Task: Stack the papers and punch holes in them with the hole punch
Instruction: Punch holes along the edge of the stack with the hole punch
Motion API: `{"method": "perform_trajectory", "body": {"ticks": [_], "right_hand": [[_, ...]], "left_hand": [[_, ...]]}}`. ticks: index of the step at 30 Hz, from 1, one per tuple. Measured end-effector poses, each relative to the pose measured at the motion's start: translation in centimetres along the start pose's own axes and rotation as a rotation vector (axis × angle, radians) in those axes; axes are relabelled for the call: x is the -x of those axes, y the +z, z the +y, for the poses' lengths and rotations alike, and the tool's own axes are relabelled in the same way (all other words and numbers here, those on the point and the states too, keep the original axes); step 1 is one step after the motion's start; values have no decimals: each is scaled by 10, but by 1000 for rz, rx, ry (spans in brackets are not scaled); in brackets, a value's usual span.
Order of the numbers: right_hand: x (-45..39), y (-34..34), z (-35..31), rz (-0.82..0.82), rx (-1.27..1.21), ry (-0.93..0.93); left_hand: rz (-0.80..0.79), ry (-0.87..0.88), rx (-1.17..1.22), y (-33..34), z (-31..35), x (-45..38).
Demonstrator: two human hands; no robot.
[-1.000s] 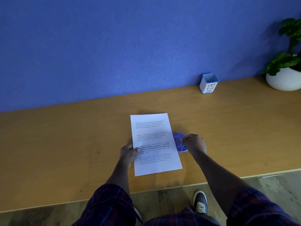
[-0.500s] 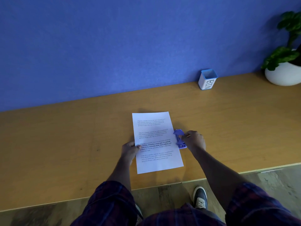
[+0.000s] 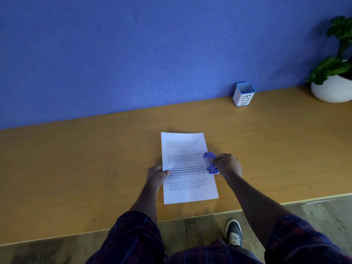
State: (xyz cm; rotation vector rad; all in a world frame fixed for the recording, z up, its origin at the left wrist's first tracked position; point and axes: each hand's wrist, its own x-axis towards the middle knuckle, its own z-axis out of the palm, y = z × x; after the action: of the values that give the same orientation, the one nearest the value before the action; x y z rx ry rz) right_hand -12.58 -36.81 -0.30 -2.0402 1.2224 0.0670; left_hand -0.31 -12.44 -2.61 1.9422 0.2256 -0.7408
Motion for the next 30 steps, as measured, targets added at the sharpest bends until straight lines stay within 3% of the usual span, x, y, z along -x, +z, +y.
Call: {"method": "perform_trajectory", "body": {"ticks": [17, 30], "right_hand": [[-6, 8, 5, 67, 52, 7], [-10, 8, 7, 67, 95, -14]], "left_hand": [[37, -22, 19, 6, -2, 3], [-2, -8, -227, 0, 15, 3]]}}
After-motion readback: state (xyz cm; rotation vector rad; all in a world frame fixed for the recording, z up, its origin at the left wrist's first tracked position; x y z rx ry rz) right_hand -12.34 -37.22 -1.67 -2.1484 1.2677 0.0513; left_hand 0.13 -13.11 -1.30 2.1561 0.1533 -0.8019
